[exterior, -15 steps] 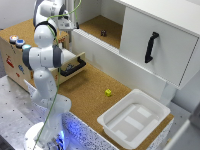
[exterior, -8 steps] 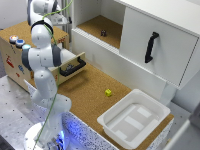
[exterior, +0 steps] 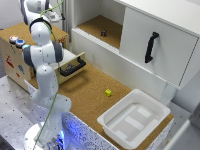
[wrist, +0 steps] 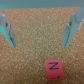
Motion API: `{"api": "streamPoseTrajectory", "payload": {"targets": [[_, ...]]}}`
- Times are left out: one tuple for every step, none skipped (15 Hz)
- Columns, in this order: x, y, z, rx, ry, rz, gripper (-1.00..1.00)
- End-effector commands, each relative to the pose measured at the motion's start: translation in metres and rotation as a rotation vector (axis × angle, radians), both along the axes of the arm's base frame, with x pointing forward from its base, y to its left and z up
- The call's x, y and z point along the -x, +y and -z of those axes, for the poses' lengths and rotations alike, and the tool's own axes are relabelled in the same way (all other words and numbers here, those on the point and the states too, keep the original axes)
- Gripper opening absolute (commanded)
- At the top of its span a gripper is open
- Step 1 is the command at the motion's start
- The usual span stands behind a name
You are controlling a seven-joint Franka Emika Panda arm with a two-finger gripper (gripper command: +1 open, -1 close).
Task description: Slide the pink block into the drawer
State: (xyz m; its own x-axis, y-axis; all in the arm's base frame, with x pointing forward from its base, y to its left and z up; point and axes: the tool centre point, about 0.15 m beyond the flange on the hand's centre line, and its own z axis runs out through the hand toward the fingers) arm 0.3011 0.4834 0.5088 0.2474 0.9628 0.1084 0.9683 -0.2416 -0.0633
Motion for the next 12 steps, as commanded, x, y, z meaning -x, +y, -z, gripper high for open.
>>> {"api": "streamPoseTrajectory", "payload": {"targets": [[-0.018,0.039,0.016,0.186,0.105,-0.021,-1.0],[-0.018,0.04,0.025,0.176,0.114,-0.018,-1.0],[-0.02,0.04,0.029,0.162,0.117,-0.008,-1.0],[-0.021,0.038,0.034,0.168,0.114,-0.003,-1.0],[-0.023,0.036,0.037,0.164,0.106,0.014,-1.0],[-0.023,0.034,0.039,0.162,0.099,0.029,-1.0],[-0.024,0.033,0.039,0.153,0.091,0.043,-1.0],[-0.024,0.033,0.04,0.167,0.072,0.044,-1.0],[-0.026,0.032,0.042,0.159,0.06,0.061,-1.0],[-0.028,0.031,0.044,0.153,0.043,0.079,-1.0],[-0.031,0.029,0.047,0.137,0.03,0.097,-1.0],[-0.033,0.029,0.05,0.125,0.019,0.096,-1.0]]}}
